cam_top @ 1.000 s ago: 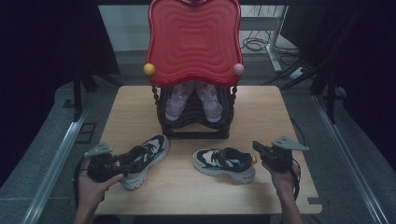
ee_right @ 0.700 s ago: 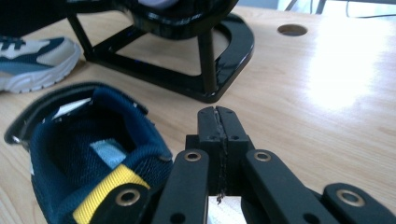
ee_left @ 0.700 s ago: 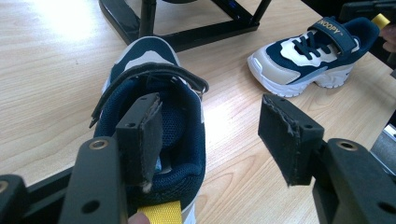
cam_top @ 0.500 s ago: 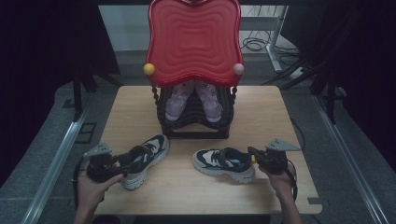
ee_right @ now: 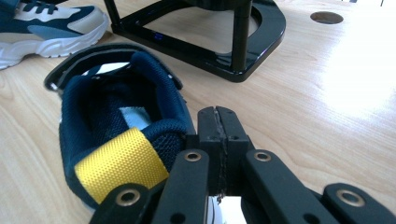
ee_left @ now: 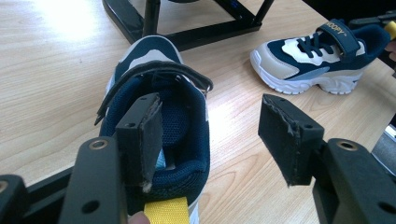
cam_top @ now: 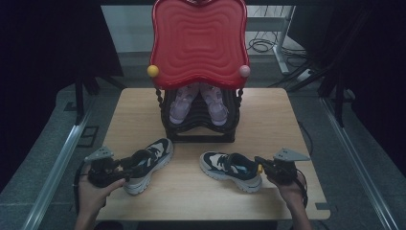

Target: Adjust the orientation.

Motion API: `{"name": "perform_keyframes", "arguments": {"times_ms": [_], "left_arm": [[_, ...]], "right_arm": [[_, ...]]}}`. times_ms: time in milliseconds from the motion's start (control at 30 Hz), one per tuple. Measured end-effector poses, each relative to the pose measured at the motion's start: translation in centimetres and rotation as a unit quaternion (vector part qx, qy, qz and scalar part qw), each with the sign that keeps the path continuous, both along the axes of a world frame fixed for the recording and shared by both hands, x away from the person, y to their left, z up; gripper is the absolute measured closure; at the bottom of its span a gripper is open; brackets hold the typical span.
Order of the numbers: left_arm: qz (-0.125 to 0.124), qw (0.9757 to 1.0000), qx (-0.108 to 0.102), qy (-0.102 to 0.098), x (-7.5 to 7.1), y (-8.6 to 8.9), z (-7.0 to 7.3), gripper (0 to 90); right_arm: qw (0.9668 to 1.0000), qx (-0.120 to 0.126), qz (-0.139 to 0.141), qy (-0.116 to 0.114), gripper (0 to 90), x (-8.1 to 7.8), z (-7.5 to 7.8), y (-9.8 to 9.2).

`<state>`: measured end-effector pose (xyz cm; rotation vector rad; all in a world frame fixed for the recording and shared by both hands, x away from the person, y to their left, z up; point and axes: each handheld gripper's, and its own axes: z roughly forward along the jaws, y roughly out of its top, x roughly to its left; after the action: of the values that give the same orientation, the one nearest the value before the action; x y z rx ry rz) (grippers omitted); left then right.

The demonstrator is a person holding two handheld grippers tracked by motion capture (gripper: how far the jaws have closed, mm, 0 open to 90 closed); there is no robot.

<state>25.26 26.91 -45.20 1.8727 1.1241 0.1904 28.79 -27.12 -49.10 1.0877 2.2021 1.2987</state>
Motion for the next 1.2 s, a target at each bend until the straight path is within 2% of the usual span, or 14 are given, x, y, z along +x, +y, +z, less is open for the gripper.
{"name": "perform_keyframes", "arguments": {"times_ms": [400,633,1200], "left_arm": [[0.002,1.0,-0.001,-0.002,-0.1,0.2,0.1,39.9],[0.003,1.0,-0.002,-0.003,-0.2,0.4,0.2,39.9],[0.007,1.0,-0.003,-0.004,-0.2,0.7,0.2,39.9]], "right_arm": [[0.9999,-0.004,0.009,0.003,89.8,-2.4,0.1,0.0],[0.9999,-0.006,0.012,0.006,89.8,-3.3,0.2,0.1],[0.9999,-0.001,0.014,0.005,89.6,-3.8,0.4,0.1]]}}
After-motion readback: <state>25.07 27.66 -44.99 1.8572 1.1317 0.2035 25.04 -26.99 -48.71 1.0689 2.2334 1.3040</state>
